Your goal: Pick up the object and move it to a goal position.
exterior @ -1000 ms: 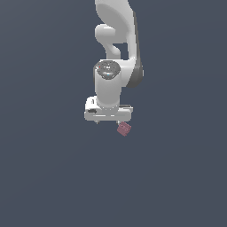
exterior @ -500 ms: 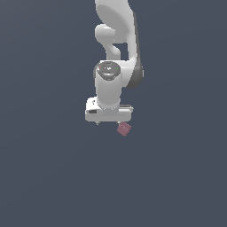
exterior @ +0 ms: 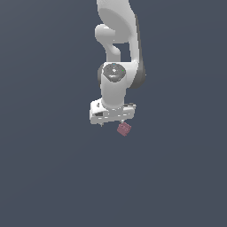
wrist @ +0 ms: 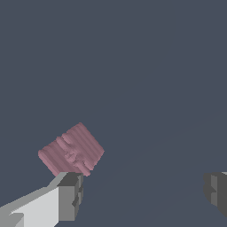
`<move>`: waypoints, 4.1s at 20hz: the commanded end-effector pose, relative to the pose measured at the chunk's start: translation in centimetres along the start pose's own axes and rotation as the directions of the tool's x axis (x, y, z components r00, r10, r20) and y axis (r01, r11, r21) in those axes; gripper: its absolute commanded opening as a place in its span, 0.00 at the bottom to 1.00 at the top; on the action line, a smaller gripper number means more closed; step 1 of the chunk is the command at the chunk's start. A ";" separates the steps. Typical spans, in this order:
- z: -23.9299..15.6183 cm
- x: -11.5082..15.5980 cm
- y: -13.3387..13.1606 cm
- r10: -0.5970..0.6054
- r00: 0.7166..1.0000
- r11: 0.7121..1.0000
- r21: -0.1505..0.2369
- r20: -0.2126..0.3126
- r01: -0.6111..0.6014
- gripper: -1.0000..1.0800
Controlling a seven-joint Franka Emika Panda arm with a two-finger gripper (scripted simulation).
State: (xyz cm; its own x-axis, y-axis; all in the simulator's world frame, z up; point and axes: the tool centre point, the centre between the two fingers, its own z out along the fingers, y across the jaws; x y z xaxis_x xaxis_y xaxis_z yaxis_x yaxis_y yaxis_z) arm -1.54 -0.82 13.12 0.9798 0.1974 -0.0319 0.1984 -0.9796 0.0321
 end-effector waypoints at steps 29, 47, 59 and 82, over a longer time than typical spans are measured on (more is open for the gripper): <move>3.3 -1.4 -7.5 -0.622 0.781 0.782 0.005 -0.045 0.623 0.96; 8.3 -1.2 -7.7 -0.623 0.781 0.782 0.005 -0.045 0.623 0.96; 8.3 -1.2 -7.7 -0.623 0.781 0.782 0.005 -0.045 0.623 0.00; -5.3 -3.9 1.5 -0.624 0.780 0.781 0.006 -0.047 0.625 0.00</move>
State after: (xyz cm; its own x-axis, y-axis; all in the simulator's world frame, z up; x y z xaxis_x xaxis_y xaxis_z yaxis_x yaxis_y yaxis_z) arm -4.86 -1.81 16.90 0.6422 0.7665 0.0008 0.7665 -0.6422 -0.0006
